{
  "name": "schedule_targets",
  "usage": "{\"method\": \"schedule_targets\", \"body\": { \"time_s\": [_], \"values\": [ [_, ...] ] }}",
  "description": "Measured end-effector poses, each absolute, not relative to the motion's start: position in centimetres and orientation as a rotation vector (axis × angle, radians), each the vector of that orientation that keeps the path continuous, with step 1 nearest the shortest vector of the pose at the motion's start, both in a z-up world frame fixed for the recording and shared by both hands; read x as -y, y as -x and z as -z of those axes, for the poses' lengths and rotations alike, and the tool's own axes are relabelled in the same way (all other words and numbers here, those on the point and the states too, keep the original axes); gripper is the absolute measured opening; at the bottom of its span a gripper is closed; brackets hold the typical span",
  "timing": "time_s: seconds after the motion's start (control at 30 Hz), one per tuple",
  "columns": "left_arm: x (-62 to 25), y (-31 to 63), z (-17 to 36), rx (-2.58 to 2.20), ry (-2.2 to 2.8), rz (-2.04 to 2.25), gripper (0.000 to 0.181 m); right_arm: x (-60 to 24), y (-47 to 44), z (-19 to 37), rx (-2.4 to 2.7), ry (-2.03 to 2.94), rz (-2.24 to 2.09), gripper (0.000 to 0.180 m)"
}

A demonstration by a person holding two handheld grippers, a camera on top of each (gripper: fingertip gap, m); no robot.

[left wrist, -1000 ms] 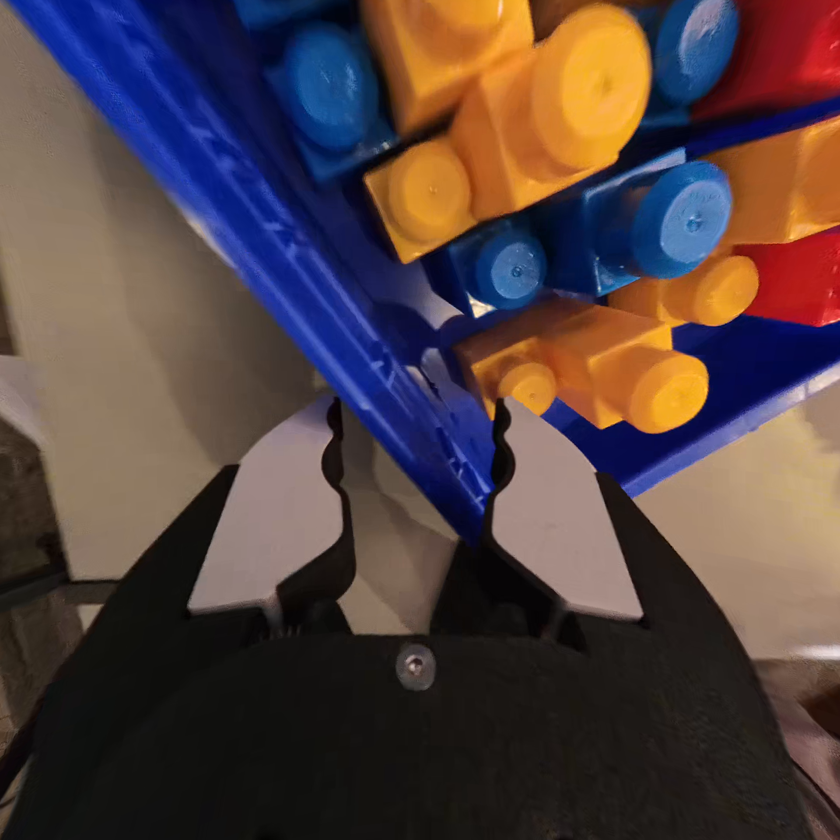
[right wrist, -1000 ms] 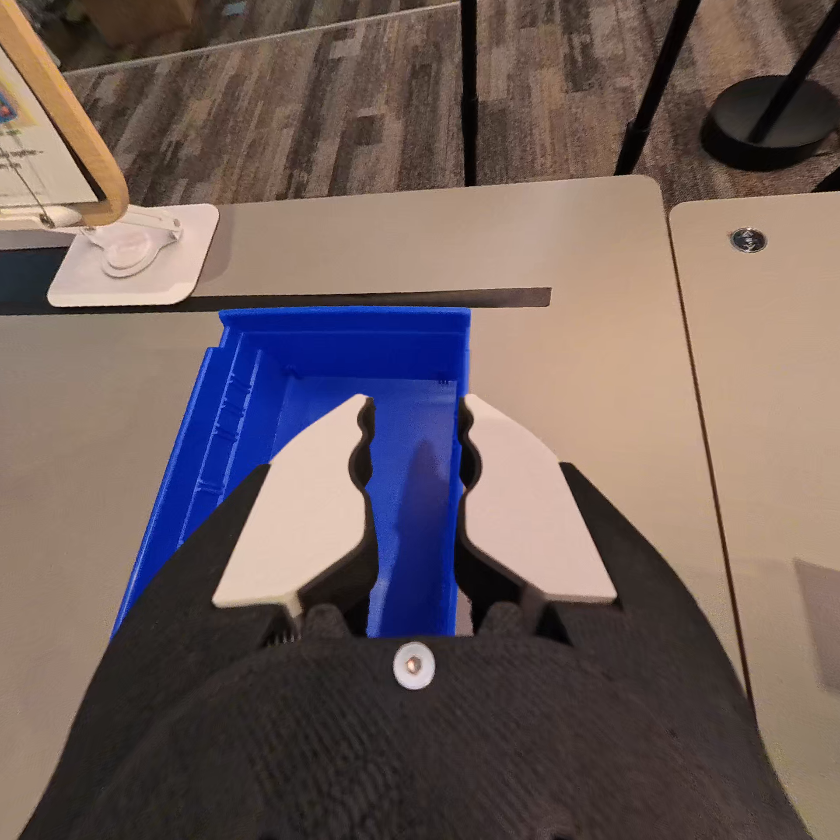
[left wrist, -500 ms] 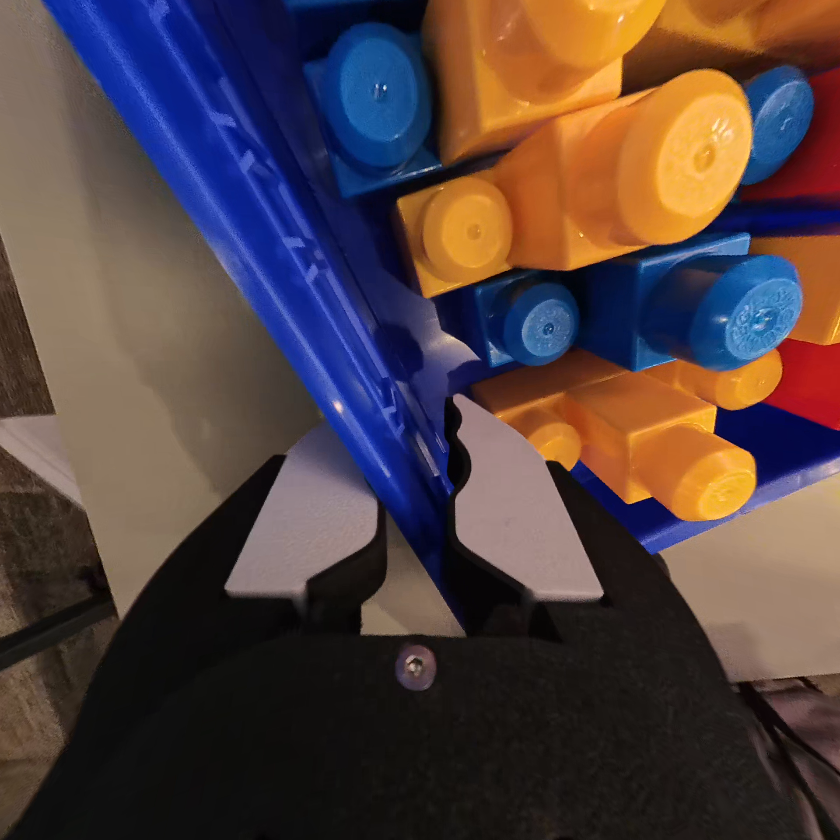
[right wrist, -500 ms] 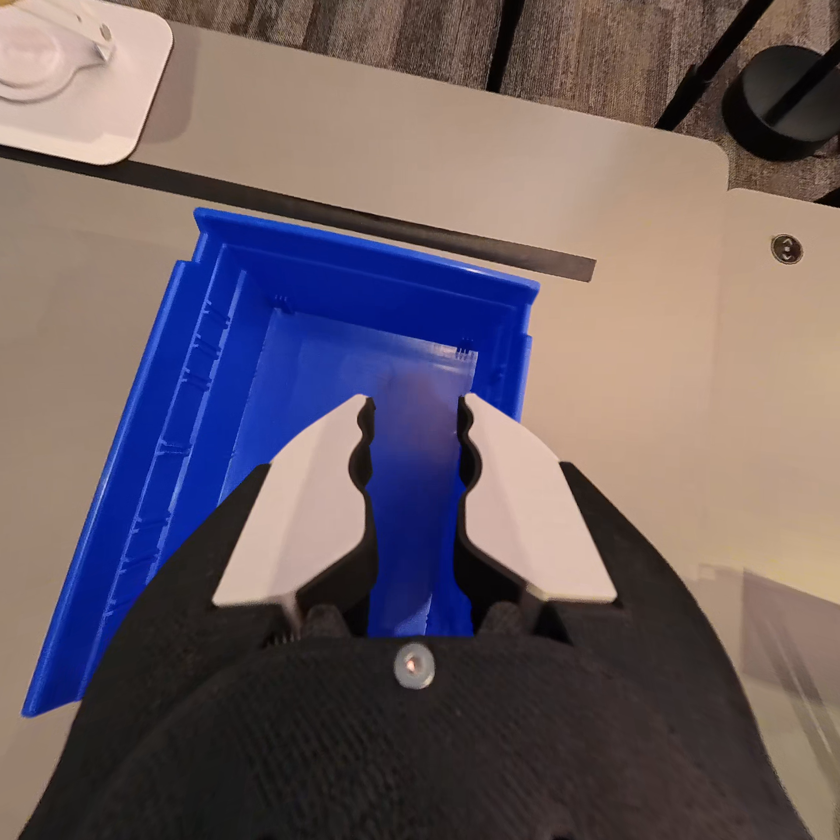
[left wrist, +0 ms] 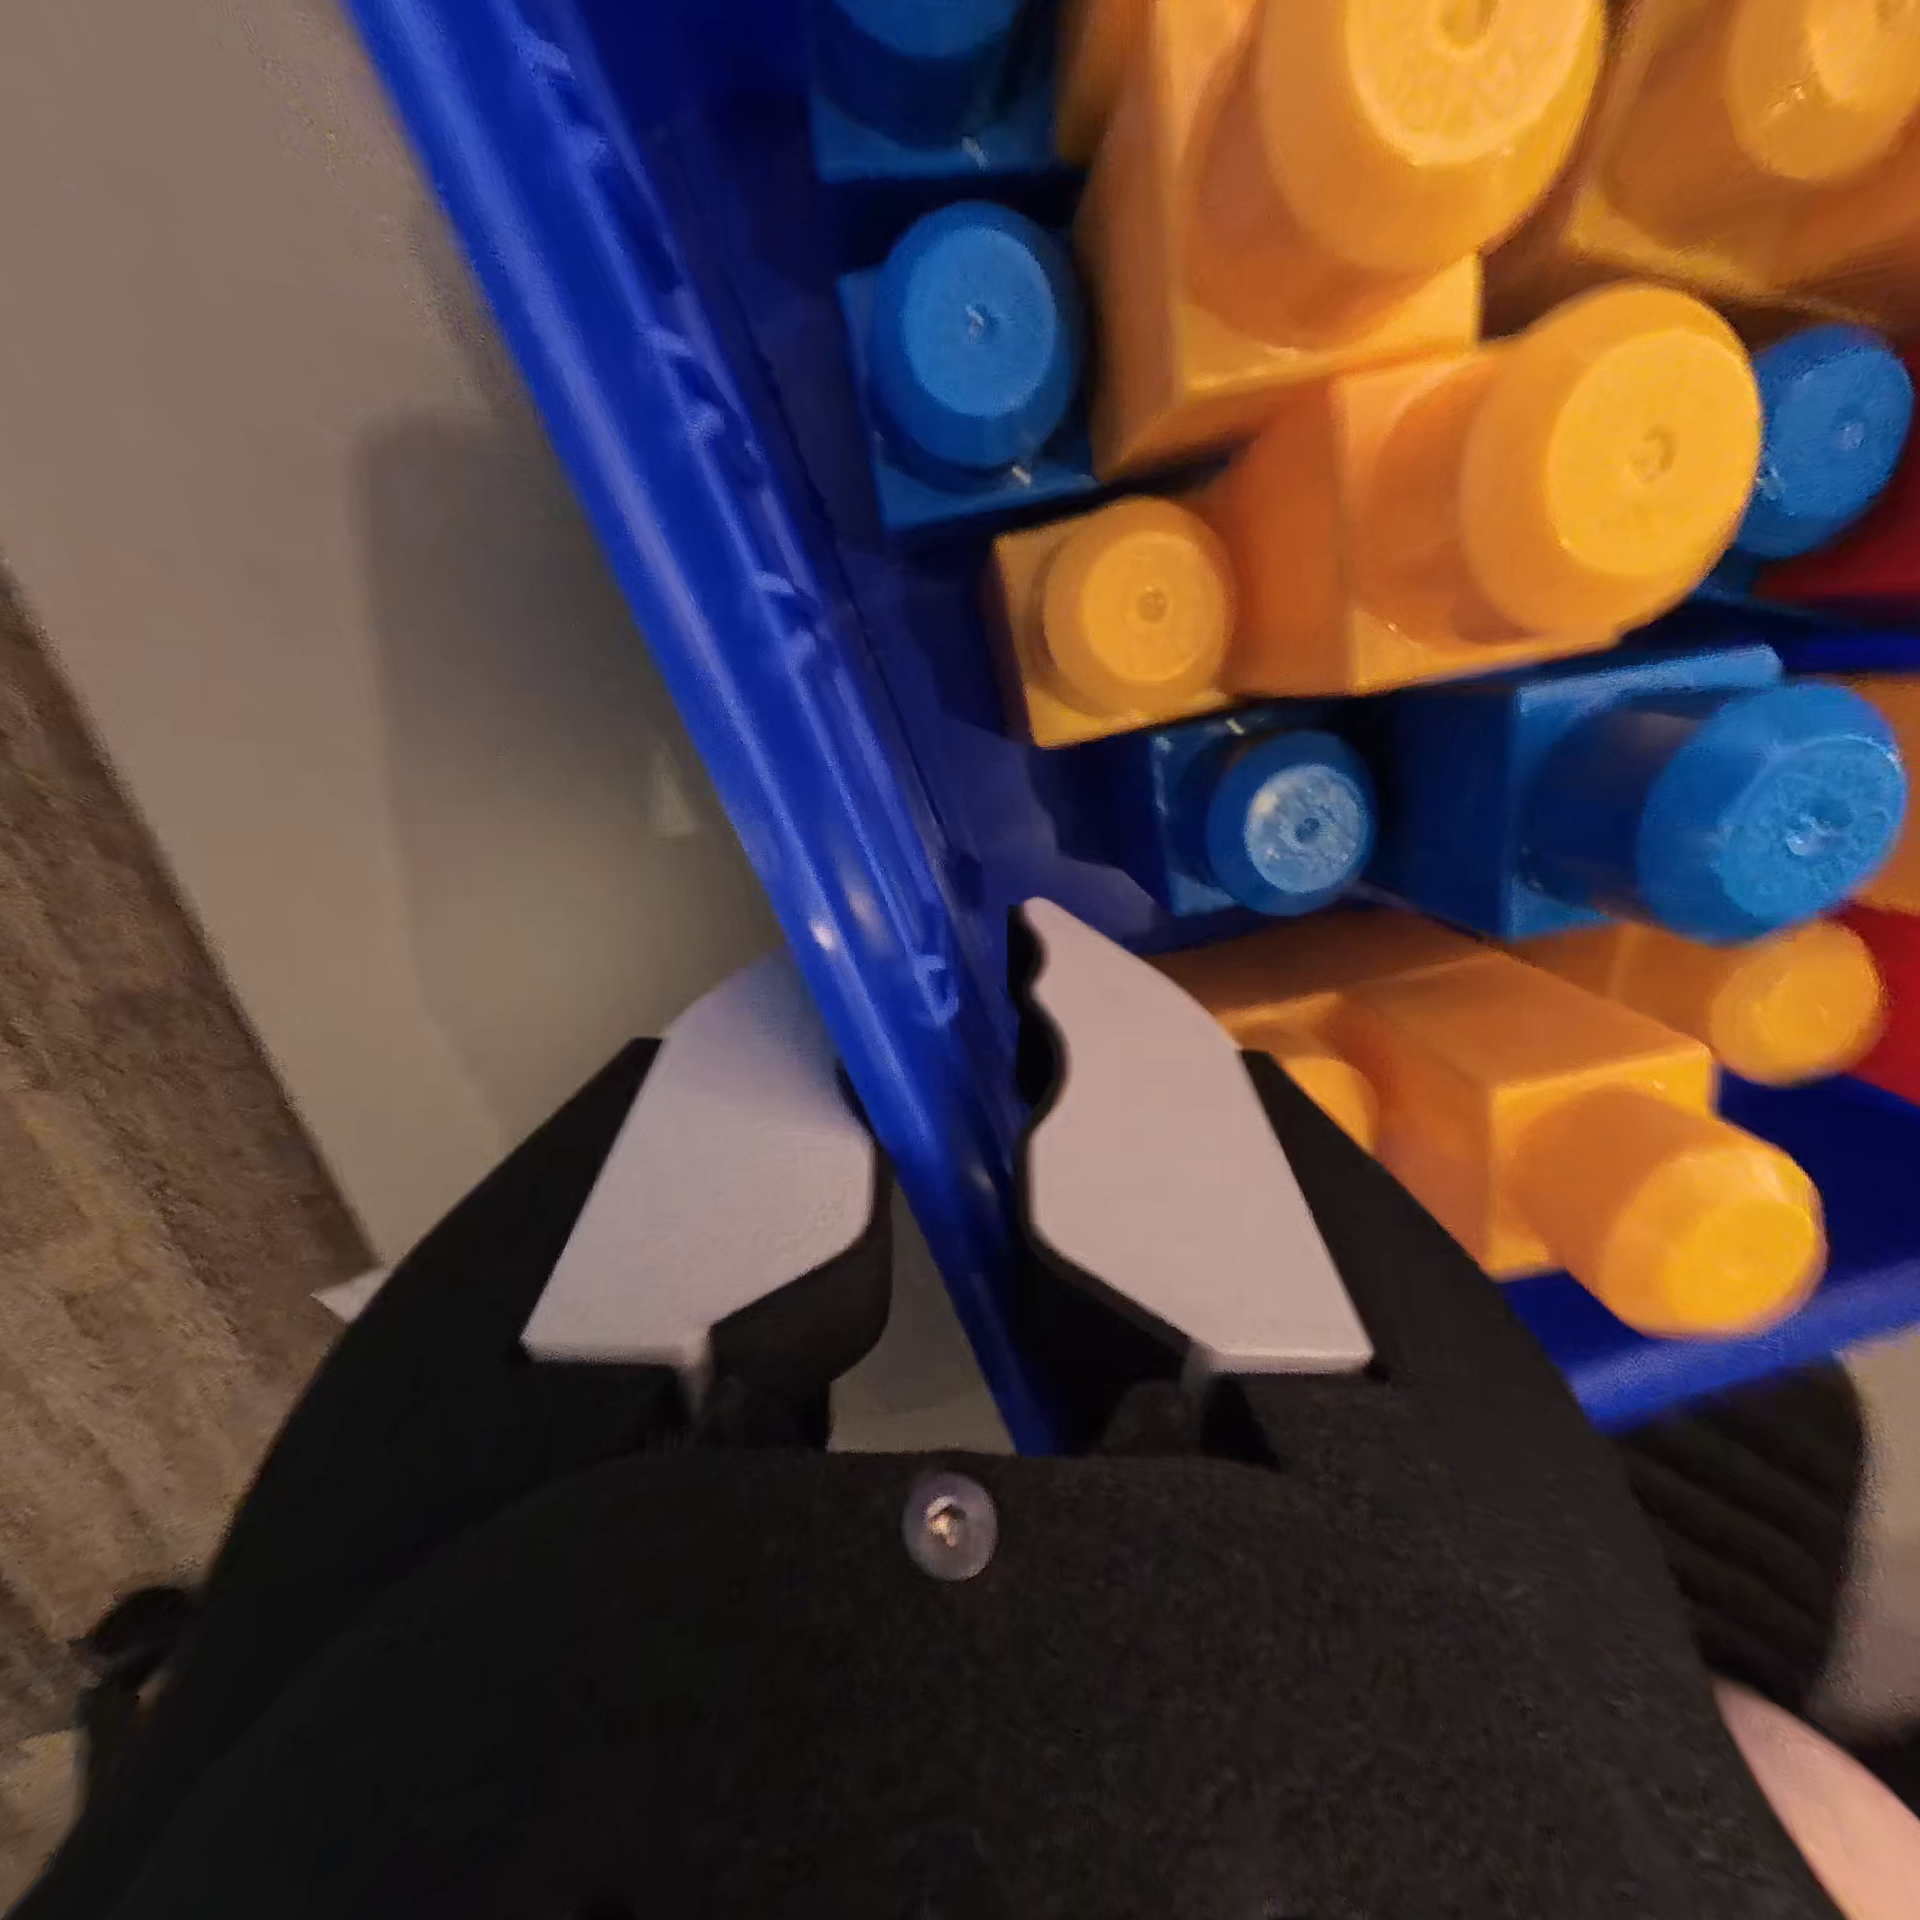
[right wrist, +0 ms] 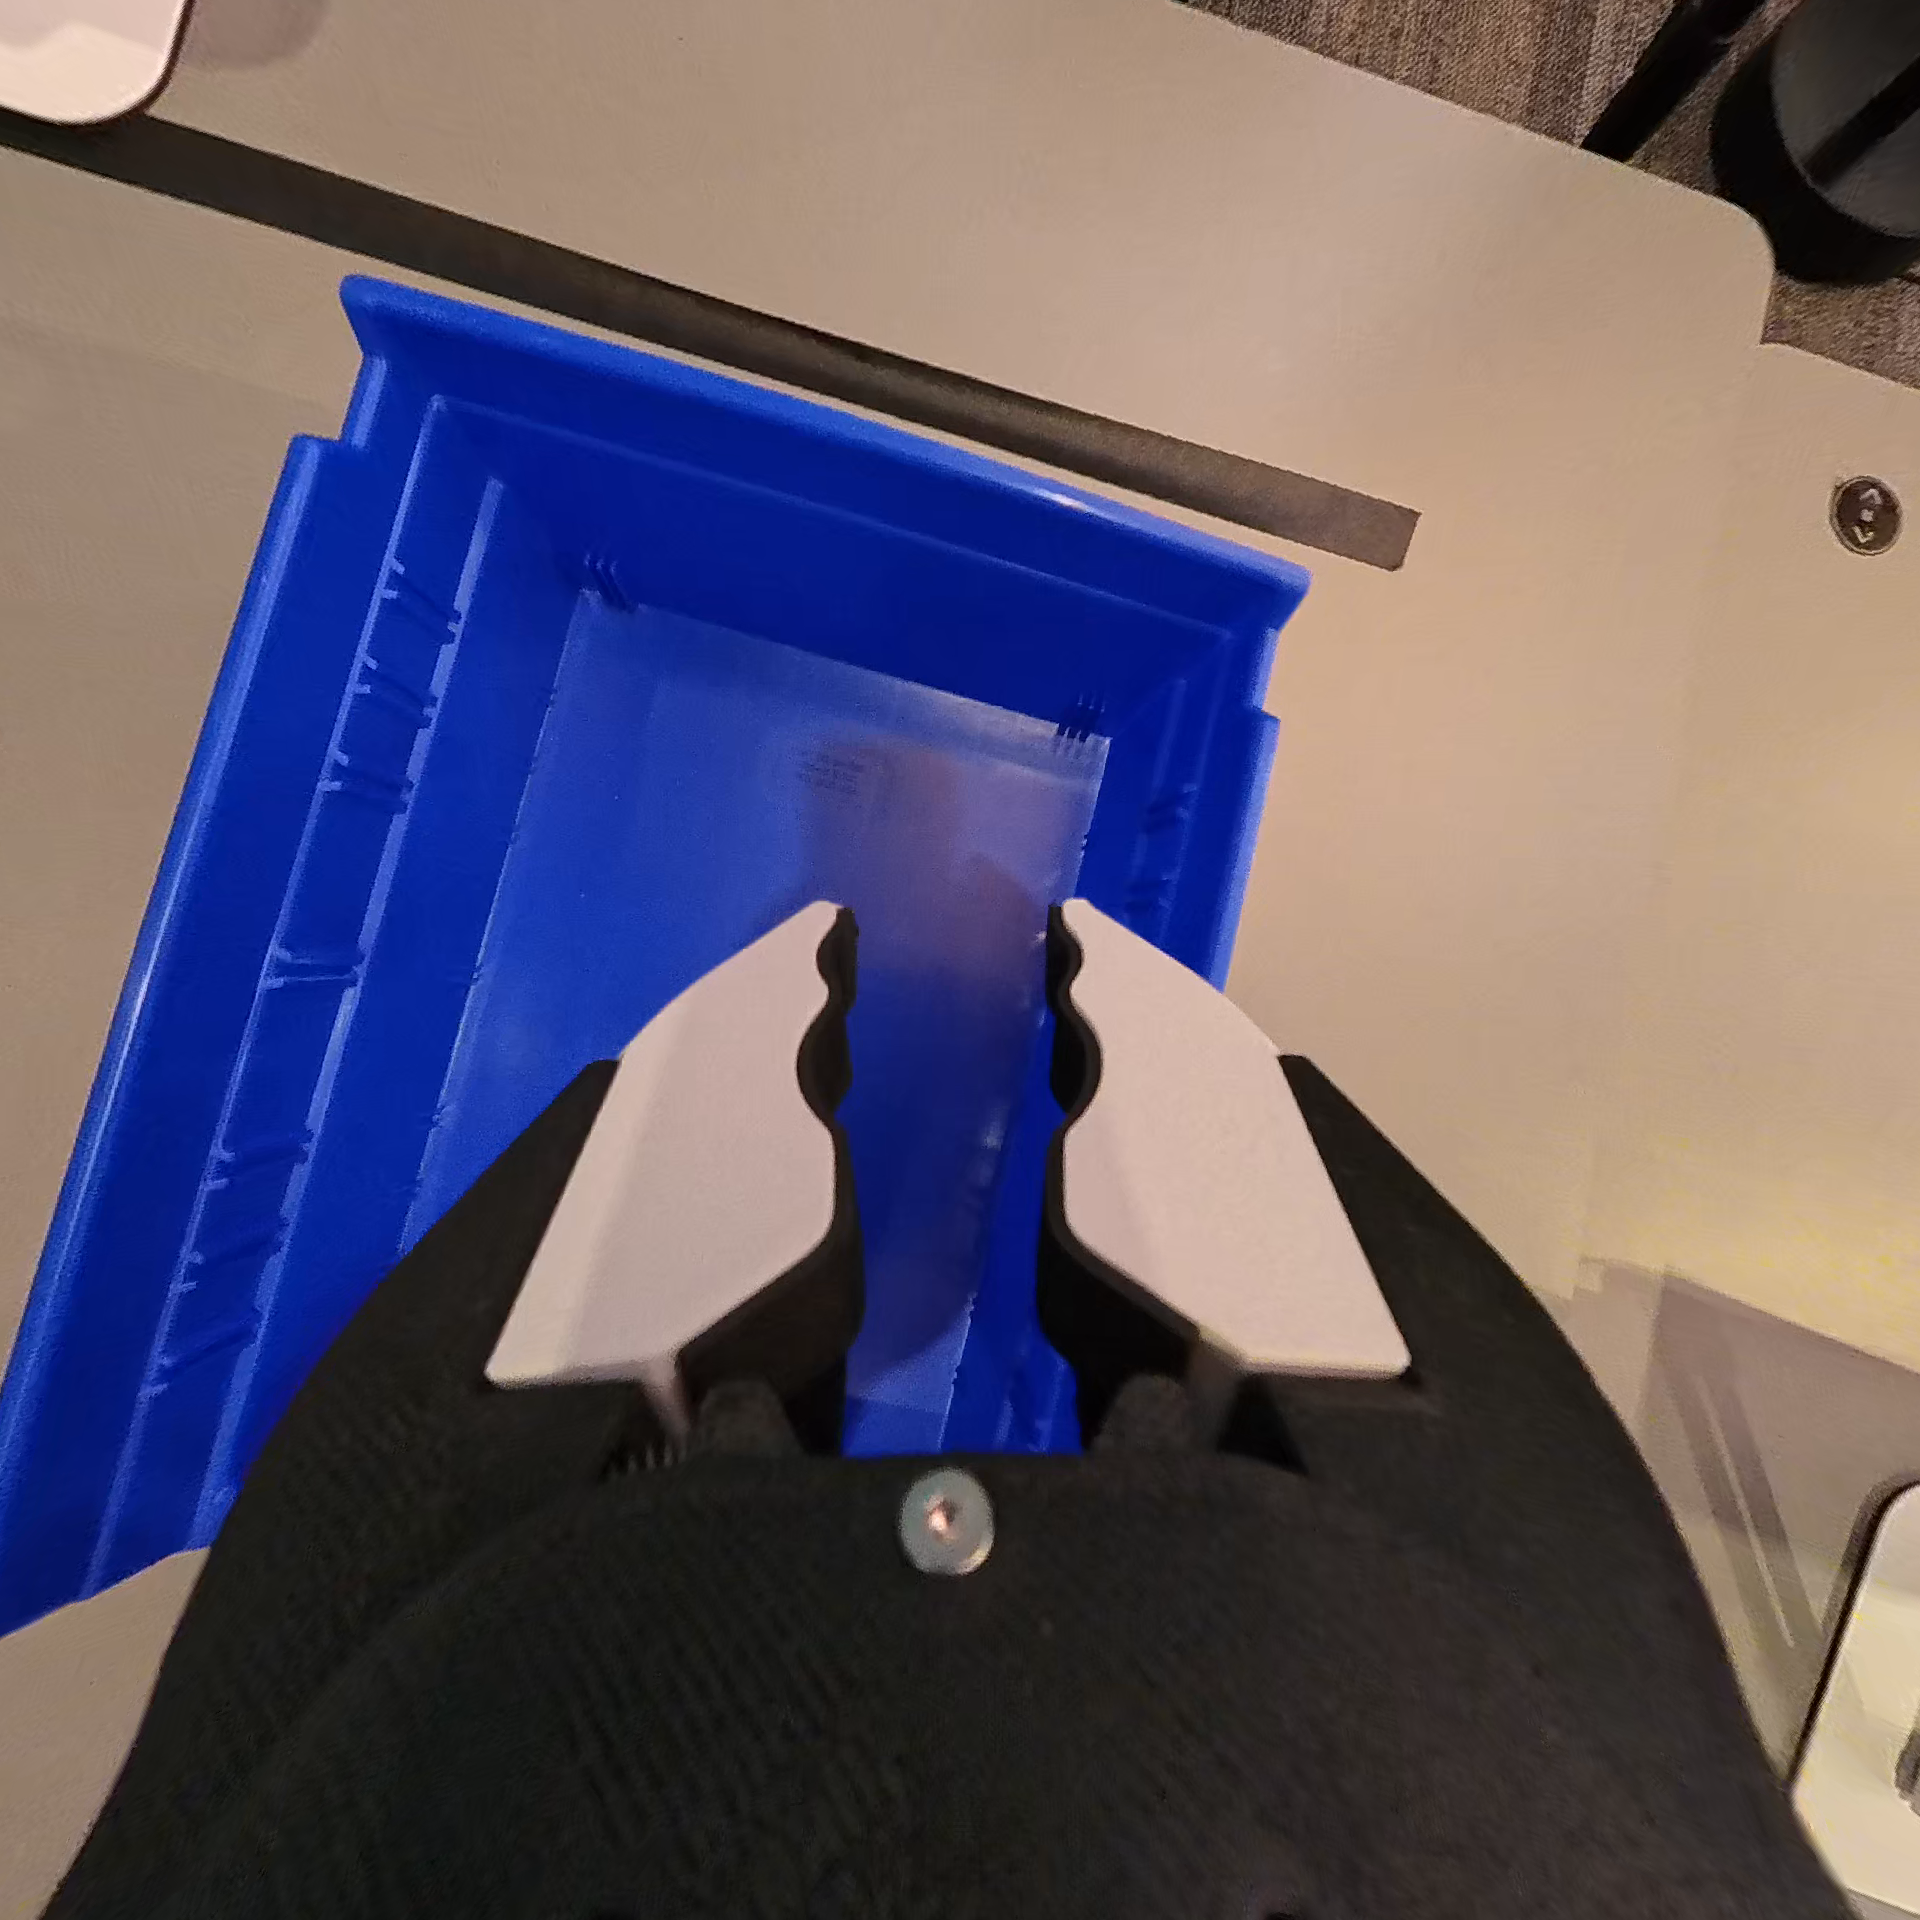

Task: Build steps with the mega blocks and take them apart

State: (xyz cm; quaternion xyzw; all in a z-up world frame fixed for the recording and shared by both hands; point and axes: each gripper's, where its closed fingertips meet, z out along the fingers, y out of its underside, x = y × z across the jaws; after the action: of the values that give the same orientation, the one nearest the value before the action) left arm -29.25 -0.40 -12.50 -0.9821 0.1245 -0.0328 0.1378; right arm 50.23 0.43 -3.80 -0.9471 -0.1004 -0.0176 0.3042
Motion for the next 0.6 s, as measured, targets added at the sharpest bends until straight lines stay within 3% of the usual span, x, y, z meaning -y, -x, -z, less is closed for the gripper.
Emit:
{"method": "schedule_targets", "body": {
  "time_s": [0.27, 0.37, 0.6],
  "values": [
    [0.1, 30.6, 12.2, -0.368, 2.761, -0.016, 0.019, -0.3, -50.4, 4.8, 0.276, 2.549, 0.061, 0.037],
    [-0.1, 31.3, 11.1, -0.335, 2.732, -0.102, 0.03, -0.2, -50.1, 4.7, 0.288, 2.544, 0.062, 0.037],
    [0.5, 30.0, -0.1, -0.294, 2.318, -0.192, 0.026, 0.0, -49.9, 4.1, 0.299, 2.524, 0.069, 0.037]
  ]
}}
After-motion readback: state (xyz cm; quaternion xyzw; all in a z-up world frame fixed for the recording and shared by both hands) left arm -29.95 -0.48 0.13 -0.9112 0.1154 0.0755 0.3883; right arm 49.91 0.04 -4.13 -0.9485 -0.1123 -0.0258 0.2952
